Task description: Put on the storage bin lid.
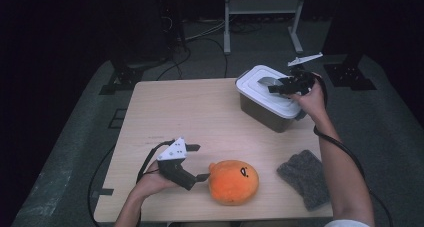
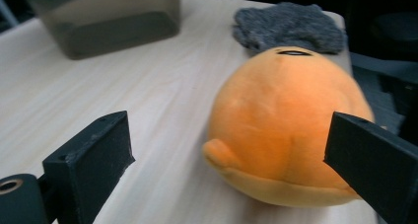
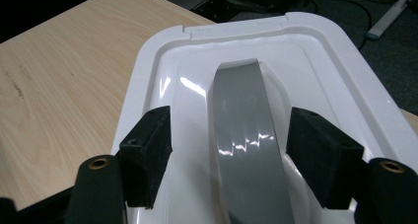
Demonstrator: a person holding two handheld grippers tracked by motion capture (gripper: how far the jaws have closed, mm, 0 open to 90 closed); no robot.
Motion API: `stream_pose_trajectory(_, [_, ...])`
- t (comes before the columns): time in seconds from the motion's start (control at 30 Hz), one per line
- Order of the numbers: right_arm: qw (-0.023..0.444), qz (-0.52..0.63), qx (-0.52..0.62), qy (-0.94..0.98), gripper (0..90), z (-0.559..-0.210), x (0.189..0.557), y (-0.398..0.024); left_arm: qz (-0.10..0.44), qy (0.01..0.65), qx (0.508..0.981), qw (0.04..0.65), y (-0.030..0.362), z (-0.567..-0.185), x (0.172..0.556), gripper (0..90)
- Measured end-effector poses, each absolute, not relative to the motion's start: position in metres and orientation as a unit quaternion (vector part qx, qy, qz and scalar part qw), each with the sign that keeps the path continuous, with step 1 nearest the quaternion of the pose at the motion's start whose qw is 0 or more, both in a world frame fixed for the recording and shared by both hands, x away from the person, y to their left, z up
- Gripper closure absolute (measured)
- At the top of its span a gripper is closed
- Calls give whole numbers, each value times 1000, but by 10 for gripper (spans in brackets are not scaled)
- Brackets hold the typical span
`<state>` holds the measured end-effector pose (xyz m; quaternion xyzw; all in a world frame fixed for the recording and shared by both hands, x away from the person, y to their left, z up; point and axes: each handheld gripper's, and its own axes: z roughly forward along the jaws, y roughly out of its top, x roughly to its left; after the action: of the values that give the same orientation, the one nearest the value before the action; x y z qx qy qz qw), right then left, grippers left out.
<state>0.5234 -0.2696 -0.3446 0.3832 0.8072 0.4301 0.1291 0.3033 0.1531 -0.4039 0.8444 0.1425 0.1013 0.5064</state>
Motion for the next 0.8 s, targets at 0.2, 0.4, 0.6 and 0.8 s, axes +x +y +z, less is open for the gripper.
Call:
stream_pose_trajectory(0.2, [125,423,385,811,385,-349,527,-264,110,155,841,507,162,-407,300,32])
stream_pose_trajectory(0.4, [119,424,389,809,487,-352,530,-262,123,174,837,505,173,-410,297,32])
stream_pose_trajectory(0.6, [124,424,392,807,582,-354,530,-260,134,188,828,511,181,-412,297,29])
stream_pose_trajectory(0.8, [126,422,391,809,643,-353,530,-260,139,195,825,513,183,-413,295,29])
